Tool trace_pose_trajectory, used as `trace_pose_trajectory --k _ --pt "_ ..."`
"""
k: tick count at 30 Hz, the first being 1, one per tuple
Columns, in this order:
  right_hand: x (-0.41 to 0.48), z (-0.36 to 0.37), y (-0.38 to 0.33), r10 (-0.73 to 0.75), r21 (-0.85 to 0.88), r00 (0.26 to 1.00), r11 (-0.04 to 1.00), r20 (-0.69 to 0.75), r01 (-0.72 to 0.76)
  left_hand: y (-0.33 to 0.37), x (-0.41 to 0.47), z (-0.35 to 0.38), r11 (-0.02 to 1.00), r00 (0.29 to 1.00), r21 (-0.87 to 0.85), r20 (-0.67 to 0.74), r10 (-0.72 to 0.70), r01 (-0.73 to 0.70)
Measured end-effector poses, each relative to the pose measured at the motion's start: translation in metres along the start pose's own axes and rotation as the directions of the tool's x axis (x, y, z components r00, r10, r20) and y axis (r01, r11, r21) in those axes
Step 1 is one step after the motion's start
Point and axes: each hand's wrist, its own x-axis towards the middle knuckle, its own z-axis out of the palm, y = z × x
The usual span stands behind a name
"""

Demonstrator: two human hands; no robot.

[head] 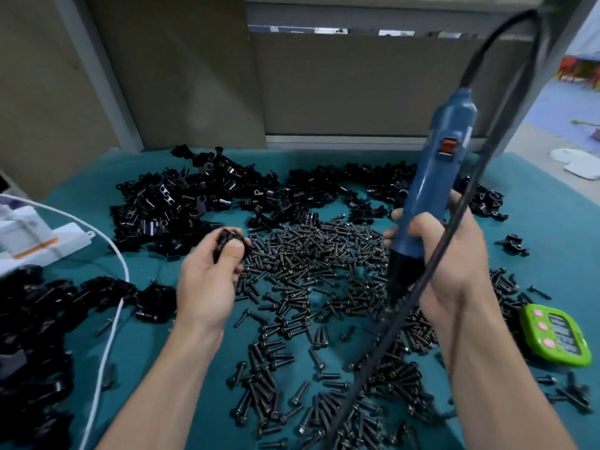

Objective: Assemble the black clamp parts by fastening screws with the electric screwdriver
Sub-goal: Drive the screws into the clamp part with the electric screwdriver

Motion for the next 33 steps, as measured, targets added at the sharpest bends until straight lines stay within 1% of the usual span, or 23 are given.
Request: trace_pose_trajectory --k 2,3,5,7,9,12,15,18,20,23,26,33 --pt "-0.001 0.002 0.002 0.067 0.205 0.996 0.976 0.057 -0.077 -0.002 -0.006 0.005 0.990 0.994 0.125 0.100 0.045 -0.057" --pt "-0.001 0.004 0.003 0.113 0.308 0.989 0.942 0.094 -0.137 -0.003 -0.009 0.009 0.976 0.987 0.199 0.150 0.062 -0.091" --pt "-0.003 0.008 0.006 0.215 0.476 0.963 0.838 0.165 -0.268 -0.004 -0.015 0.014 0.929 0.971 0.338 0.228 0.074 -0.150" --pt "-0.004 0.011 0.009 0.288 0.570 0.940 0.748 0.184 -0.341 -0.004 -0.019 0.017 0.894 0.958 0.408 0.277 0.075 -0.188" --pt "-0.004 0.013 0.014 0.329 0.654 0.931 0.672 0.156 -0.347 -0.006 -0.020 0.018 0.873 0.945 0.437 0.320 0.074 -0.216" --pt "0.001 0.011 0.020 0.376 0.762 0.924 0.578 0.067 -0.291 -0.007 -0.024 0.018 0.859 0.912 0.435 0.402 0.084 -0.271" --pt "0.008 0.005 0.025 0.409 0.796 0.912 0.562 -0.034 -0.223 -0.006 -0.027 0.020 0.850 0.886 0.433 0.457 0.078 -0.298" --pt "0.011 0.004 0.028 0.412 0.786 0.903 0.594 -0.118 -0.169 -0.005 -0.029 0.022 0.843 0.871 0.435 0.485 0.078 -0.318" --pt "0.011 0.005 0.029 0.398 0.776 0.905 0.614 -0.148 -0.143 -0.007 -0.032 0.025 0.834 0.853 0.437 0.516 0.075 -0.337" --pt "0.008 0.009 0.031 0.384 0.776 0.911 0.617 -0.152 -0.131 -0.009 -0.035 0.027 0.821 0.820 0.429 0.567 0.080 -0.377" --pt "0.006 0.012 0.034 0.388 0.772 0.910 0.620 -0.145 -0.141 -0.010 -0.032 0.026 0.827 0.822 0.414 0.561 0.097 -0.380" --pt "0.004 0.011 0.032 0.418 0.779 0.893 0.611 -0.167 -0.141 -0.010 -0.033 0.027 0.817 0.810 0.432 0.582 0.069 -0.381"
